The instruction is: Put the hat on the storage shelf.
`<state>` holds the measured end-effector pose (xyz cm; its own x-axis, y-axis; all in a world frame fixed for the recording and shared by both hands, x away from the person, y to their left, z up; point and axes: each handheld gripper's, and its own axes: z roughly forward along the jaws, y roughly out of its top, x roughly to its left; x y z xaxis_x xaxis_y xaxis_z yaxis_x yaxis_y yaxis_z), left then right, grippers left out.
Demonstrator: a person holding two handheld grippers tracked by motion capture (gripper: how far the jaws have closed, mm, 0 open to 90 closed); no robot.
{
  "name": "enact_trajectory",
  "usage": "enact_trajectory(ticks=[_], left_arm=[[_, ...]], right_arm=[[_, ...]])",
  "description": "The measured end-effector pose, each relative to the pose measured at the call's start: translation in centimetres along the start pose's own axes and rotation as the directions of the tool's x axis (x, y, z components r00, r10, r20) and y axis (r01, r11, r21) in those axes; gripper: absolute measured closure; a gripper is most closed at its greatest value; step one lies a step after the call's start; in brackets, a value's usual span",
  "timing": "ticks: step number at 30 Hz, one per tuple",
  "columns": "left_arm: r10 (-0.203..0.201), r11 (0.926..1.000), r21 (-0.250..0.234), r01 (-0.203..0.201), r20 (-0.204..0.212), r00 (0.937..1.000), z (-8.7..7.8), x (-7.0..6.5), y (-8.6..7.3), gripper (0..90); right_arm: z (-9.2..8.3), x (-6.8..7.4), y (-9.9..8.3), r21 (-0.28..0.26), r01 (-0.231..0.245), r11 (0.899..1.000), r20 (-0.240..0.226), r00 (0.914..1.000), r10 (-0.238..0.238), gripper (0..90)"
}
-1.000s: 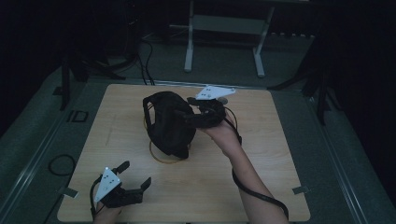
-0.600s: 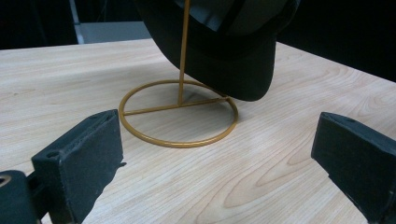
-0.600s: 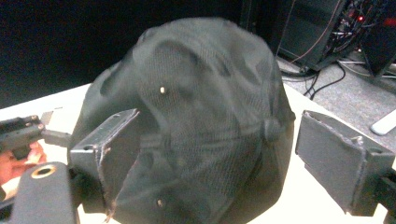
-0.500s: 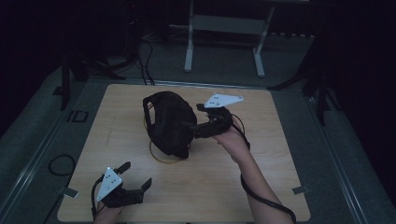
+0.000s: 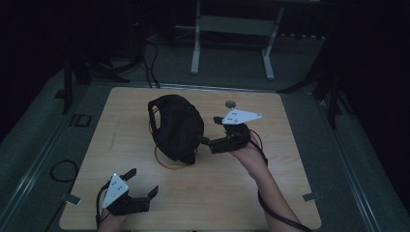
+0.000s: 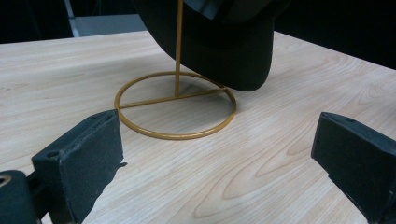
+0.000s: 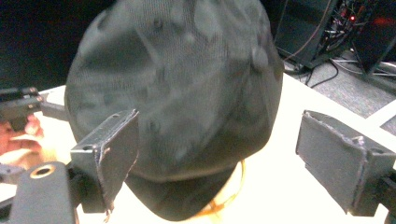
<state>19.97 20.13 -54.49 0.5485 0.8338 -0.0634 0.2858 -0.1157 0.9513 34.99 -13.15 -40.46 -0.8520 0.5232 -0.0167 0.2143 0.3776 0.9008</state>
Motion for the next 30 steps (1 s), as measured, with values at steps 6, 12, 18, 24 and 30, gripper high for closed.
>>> enact_trajectory(ticks=[6, 12, 18, 24, 30], left_arm=[[-0.002, 1.0, 0.008, 0.002, 0.01, 0.9999, 0.1, -0.1, -0.1, 2.6], [0.003, 0.9999, 0.014, -0.004, 0.016, 0.9999, 0.2, -0.2, -0.1, 2.6], [0.001, 0.9999, 0.013, -0.002, 0.019, 0.9998, 0.3, -0.2, -0.2, 2.6], [0.007, 0.9996, 0.028, -0.008, 0.011, 0.9999, 0.4, -0.2, -0.3, 2.6], [0.007, 0.9993, 0.037, -0.007, 0.021, 0.9998, 0.5, -0.2, -0.4, 2.6]], right_arm=[[-0.3, 0.2, -2.0, 0.009, -0.018, 1.0, -0.01, 0.9998, 0.018, 13.4], [-0.5, 0.3, -3.7, 0.015, -0.029, 0.999, -0.023, 0.9993, 0.029, 13.4], [-0.8, 0.4, -5.2, 0.022, -0.031, 0.999, -0.023, 0.9992, 0.031, 13.4], [-1.1, 0.4, -6.7, 0.03, -0.039, 0.999, -0.023, 0.9989, 0.04, 13.4], [-1.3, 0.4, -8.6, 0.05, -0.045, 0.998, -0.042, 0.998, 0.047, 13.5]])
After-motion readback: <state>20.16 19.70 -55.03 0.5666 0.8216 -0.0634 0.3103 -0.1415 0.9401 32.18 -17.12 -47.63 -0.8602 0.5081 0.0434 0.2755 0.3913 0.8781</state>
